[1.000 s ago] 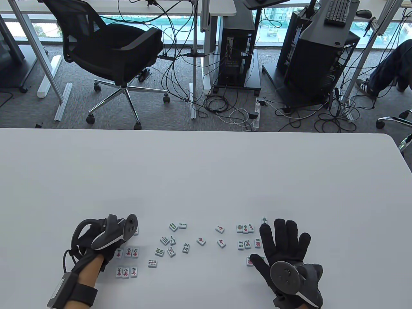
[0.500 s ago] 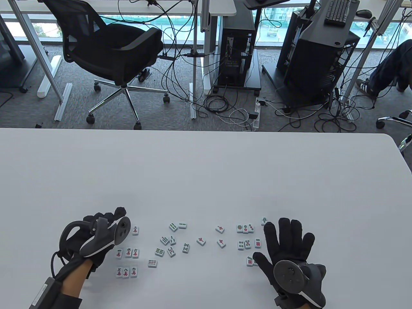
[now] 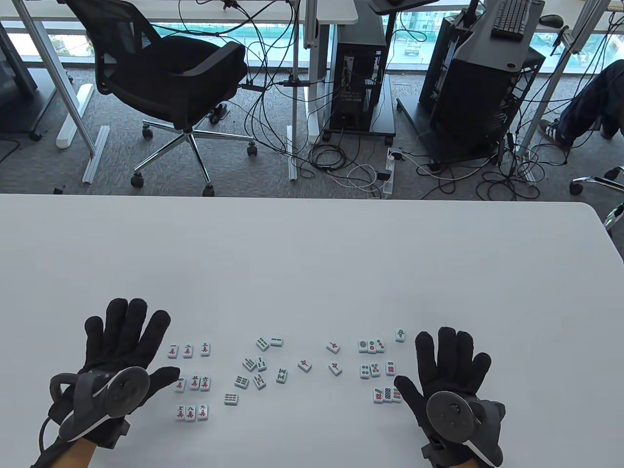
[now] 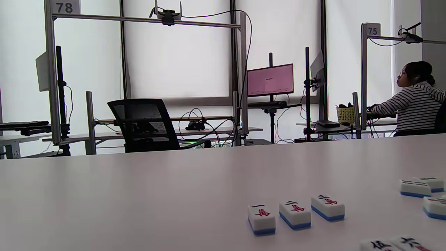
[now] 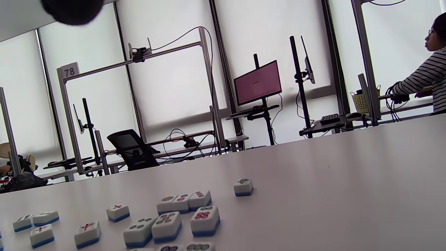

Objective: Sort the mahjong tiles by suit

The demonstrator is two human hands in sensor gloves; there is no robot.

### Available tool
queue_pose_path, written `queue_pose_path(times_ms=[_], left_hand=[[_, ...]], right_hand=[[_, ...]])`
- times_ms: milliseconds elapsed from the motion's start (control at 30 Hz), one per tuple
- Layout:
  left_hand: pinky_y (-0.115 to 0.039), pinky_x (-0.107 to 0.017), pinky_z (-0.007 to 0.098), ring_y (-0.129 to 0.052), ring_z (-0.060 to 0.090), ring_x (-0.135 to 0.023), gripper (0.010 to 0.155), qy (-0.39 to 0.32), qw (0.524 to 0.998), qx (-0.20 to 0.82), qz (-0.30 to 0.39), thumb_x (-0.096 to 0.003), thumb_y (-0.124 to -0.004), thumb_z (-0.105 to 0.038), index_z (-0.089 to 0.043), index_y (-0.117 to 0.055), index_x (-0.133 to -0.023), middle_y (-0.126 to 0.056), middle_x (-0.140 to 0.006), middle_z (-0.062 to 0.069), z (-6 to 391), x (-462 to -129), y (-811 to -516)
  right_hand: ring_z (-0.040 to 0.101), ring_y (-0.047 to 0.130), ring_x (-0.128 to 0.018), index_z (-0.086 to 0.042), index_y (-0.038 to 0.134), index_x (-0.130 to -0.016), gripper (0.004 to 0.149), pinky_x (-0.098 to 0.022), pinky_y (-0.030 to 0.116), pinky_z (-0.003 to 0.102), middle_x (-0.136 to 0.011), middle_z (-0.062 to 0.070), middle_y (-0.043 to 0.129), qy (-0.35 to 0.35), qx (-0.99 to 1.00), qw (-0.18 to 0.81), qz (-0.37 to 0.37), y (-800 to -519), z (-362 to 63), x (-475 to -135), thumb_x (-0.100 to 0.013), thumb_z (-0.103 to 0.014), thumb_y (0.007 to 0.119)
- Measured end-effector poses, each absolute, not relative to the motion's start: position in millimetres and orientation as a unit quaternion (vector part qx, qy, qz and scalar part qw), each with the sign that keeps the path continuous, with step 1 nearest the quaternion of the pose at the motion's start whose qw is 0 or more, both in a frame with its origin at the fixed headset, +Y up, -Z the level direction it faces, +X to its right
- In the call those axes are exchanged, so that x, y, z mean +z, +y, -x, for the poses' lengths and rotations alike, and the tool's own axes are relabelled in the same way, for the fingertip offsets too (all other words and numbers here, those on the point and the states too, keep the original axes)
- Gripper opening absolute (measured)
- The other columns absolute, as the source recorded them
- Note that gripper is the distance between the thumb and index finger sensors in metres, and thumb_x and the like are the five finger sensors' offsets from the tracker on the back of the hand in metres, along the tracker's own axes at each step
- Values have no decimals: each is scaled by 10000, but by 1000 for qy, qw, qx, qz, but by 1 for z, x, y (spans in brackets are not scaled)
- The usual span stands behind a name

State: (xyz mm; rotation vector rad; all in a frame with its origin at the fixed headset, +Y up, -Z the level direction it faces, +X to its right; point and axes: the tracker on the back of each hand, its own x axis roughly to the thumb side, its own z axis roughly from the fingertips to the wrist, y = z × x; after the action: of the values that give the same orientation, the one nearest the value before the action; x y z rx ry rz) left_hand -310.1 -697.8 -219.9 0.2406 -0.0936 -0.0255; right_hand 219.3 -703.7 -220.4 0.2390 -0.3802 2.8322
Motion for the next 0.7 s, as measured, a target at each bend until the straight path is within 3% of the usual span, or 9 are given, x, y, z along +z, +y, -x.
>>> queue_pose_path(times_ms=[233, 433, 567, 700], left_hand=[[43, -797, 492, 163, 179, -1106, 908, -16, 996, -30, -79, -317, -465, -820, -489, -75, -1067, 139, -1127, -152, 329, -221, -721], [52, -789, 489, 168, 175, -1099, 908, -2, 996, 5, -91, -316, -475, -817, -489, -80, -1065, 141, -1122, -155, 337, -217, -716], [44, -794, 498, 160, 176, -1107, 906, -2, 994, 17, -105, -315, -484, -815, -496, -90, -1066, 134, -1127, -156, 340, -215, -712], [42, -795, 498, 157, 173, -1109, 901, 9, 995, 20, -99, -317, -488, -814, -501, -95, -1065, 129, -1129, -160, 347, -216, -714]], right_hand=[[444, -27, -1009, -322, 40, -1039, 891, -690, 110, 744, -1129, 116, -7, -126, 980, 127, -86, -706, -218, -222, -454, -615, 645], [494, 96, -1049, -345, 50, -1044, 980, -723, 261, 768, -1157, 120, 52, -127, 980, 110, -104, -702, -205, -225, -412, -605, 753], [515, 385, -1041, -327, 97, -1065, 1000, -709, 542, 687, -1181, 145, 202, -131, 978, 104, -123, -670, -185, -239, -398, -588, 795], [461, 654, -944, -249, 131, -1080, 1025, -569, 772, 528, -1153, 156, 412, -138, 978, 98, -125, -624, -155, -266, -390, -574, 817]])
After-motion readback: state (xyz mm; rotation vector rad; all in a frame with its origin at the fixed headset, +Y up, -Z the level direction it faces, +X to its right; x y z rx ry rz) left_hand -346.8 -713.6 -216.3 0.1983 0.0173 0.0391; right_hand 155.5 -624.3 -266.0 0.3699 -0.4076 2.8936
